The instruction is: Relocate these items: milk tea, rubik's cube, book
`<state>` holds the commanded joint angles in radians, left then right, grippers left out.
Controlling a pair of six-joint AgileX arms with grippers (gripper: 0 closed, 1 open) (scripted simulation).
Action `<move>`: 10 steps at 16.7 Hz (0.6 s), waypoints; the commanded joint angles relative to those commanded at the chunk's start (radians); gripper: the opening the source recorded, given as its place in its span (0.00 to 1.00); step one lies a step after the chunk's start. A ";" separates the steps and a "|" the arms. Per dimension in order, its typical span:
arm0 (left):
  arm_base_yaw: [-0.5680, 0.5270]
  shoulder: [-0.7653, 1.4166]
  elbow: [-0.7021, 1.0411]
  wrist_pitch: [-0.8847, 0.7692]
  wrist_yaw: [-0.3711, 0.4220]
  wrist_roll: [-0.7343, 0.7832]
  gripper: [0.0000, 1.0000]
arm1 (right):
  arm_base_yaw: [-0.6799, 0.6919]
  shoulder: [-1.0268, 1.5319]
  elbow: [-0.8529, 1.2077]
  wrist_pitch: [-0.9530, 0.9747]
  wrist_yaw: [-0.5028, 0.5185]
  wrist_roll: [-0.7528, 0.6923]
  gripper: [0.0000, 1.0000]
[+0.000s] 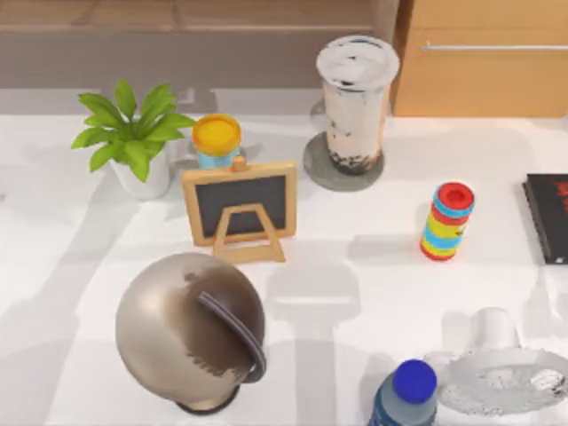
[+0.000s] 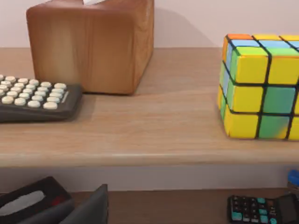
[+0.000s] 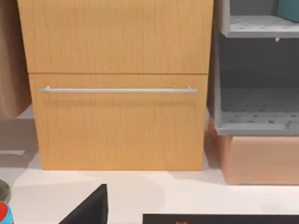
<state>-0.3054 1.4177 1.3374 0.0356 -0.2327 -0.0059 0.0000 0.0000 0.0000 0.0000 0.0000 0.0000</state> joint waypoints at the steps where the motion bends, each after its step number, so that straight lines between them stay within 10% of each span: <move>1: 0.011 -0.076 -0.077 -0.006 0.020 -0.002 1.00 | 0.000 0.000 0.000 0.000 0.000 0.000 1.00; 10: 0.183 -0.886 -0.849 -0.034 0.156 -0.018 1.00 | 0.000 0.000 0.000 0.000 0.000 0.000 1.00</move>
<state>-0.1221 0.5321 0.4887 0.0019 -0.0763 -0.0236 0.0000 0.0000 0.0000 0.0000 0.0000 0.0000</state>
